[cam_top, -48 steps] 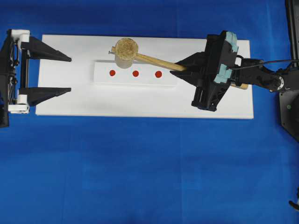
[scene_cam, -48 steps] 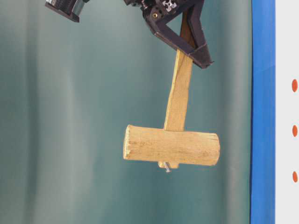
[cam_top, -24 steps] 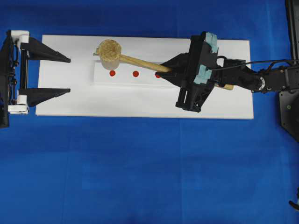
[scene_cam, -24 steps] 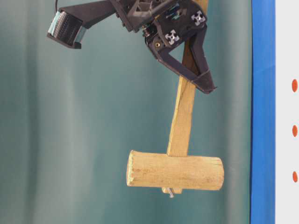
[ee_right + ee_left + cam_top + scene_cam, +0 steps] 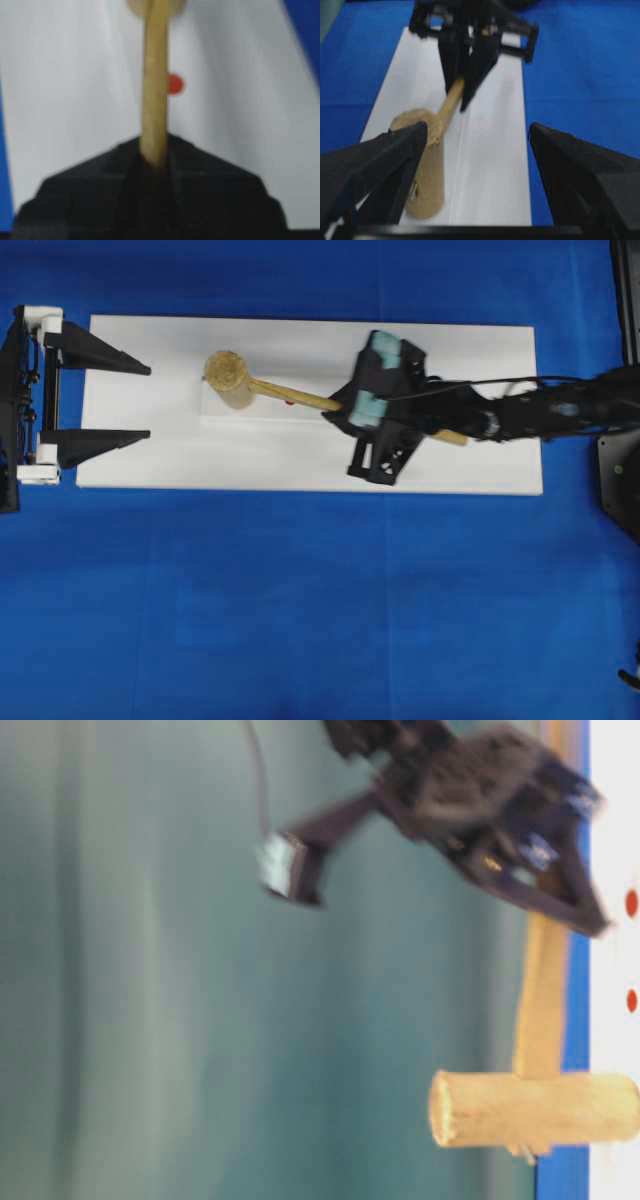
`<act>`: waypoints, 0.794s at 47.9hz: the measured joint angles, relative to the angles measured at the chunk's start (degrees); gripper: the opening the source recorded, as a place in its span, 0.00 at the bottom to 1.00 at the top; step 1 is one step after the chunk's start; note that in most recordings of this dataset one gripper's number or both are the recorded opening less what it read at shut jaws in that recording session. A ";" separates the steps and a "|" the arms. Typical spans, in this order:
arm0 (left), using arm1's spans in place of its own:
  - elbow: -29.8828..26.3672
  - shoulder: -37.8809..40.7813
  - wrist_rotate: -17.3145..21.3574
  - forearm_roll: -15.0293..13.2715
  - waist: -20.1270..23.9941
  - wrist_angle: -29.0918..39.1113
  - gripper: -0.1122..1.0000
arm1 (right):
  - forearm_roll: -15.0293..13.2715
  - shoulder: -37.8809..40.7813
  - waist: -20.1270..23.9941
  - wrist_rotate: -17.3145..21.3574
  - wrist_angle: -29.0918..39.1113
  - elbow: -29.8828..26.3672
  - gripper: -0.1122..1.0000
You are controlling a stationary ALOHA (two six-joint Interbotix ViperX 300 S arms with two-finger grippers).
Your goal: Hit the mark with a hammer.
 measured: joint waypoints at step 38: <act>0.00 0.00 0.00 0.00 0.00 0.00 0.82 | 0.09 -18.90 0.79 -0.44 -3.78 7.56 0.12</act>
